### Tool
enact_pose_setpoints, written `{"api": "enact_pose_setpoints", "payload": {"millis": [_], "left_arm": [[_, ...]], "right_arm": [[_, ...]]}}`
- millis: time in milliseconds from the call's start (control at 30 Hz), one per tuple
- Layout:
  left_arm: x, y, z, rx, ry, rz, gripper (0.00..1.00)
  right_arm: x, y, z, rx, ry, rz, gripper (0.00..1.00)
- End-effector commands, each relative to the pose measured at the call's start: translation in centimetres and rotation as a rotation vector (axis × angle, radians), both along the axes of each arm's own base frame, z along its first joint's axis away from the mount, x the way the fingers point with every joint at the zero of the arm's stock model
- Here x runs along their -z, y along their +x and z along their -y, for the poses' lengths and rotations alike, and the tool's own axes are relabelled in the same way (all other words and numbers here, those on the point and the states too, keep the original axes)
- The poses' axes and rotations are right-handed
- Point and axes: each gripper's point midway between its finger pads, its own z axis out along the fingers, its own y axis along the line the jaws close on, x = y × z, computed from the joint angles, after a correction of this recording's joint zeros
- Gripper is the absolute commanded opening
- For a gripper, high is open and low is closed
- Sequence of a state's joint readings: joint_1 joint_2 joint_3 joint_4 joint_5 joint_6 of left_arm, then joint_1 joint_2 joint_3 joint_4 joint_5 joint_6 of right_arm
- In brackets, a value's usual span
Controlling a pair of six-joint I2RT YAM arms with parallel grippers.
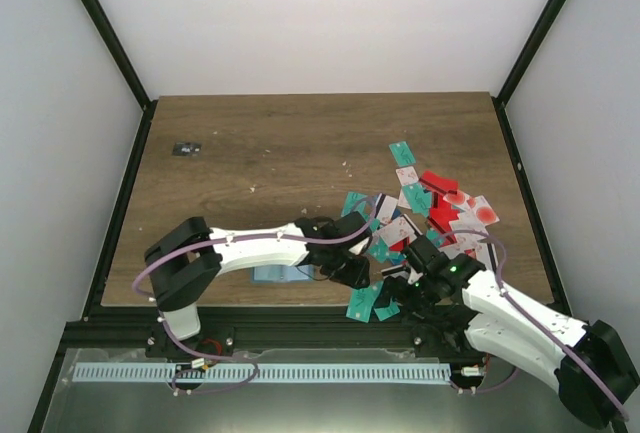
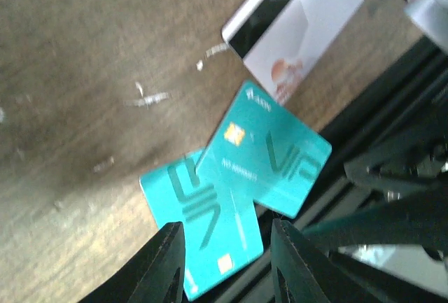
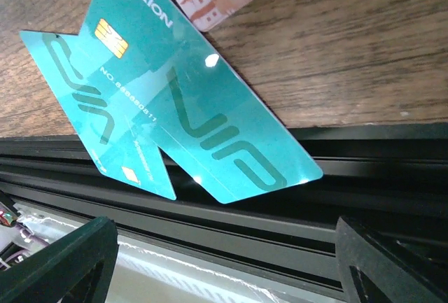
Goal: Put the credit cards into the card holder
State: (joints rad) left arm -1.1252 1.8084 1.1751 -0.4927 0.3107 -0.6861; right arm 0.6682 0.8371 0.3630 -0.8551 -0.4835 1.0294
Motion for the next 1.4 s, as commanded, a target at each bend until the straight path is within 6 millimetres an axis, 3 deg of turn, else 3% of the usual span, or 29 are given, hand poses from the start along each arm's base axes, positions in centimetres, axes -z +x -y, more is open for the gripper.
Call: {"api": "enact_pose_setpoints", "payload": {"millis": [0,133,300,533,633,900,1200,1367], "left_arm": [[-0.7,-2.4,-0.7,0.102,-0.052,-0.059,0.36],[-1.2,-3.4,0.3,0.164,-0.121,-0.094,0.36],[-1.3,-3.4,1.6,0.188,-0.161,-0.099,0.35],[1.9,-2.7,1.4,0.189,-0.096,-0.101,0.31],[3.7,-2.1,0.8,0.170,-0.055,-0.104,0.29],[6.1,-0.9,-0.6,0.152,-0.019,-0.112,0.28],[7.0,0.4,-1.3,0.143,-0.009,-0.112,0.28],[7.3,0.6,-1.5,0.149,-0.003,-0.118,0.28]], "right_arm": [[1.4,0.1,0.6,0.015,-0.030,0.007,0.87],[2.3,0.5,0.6,0.035,-0.040,0.016,0.88],[3.4,0.7,1.3,0.052,-0.085,0.014,0.88],[3.4,1.3,-0.1,0.056,0.001,0.053,0.83],[3.5,1.5,-0.4,0.063,0.033,0.069,0.76],[3.9,1.8,-0.8,0.109,0.085,0.093,0.58],[3.8,2.7,-1.0,0.140,0.105,0.136,0.38],[3.4,3.3,-1.4,0.140,0.115,0.157,0.21]]}}
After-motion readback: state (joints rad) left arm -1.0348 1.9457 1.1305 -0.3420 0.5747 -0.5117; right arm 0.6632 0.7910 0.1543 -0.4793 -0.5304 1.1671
